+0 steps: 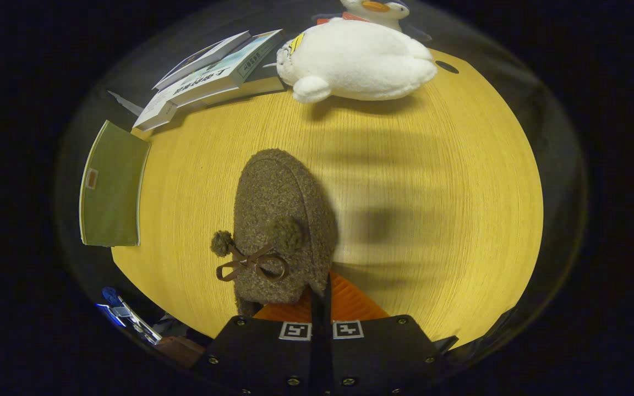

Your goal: Open the storage box then place both shoes into the box .Put the left shoe in first, then the right shoe, with the right side of both shoes facing outward in a uniform manner.

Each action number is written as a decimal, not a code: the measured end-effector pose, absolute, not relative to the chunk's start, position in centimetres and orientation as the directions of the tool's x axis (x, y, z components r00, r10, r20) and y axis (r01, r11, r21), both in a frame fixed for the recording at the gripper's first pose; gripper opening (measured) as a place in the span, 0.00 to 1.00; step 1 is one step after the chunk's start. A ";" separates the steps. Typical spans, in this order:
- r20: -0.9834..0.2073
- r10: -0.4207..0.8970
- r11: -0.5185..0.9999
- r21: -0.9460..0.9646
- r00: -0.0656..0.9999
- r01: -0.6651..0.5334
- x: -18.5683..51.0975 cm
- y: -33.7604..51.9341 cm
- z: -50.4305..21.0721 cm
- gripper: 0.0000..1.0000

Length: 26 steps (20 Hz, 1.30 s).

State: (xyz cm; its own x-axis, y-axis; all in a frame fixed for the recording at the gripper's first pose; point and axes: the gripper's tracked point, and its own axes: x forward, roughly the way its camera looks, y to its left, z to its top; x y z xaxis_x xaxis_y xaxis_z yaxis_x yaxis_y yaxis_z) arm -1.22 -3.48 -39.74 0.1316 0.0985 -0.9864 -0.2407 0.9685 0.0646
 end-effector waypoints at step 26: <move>-0.960 0.246 0.890 0.168 0.136 -0.424 -0.9 17.6 -26.5 0.00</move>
State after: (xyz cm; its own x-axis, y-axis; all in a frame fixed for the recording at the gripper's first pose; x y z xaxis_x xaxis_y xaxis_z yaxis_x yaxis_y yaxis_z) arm -0.86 17.63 -26.46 0.1361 0.2459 -0.9597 -0.4242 0.8899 0.1678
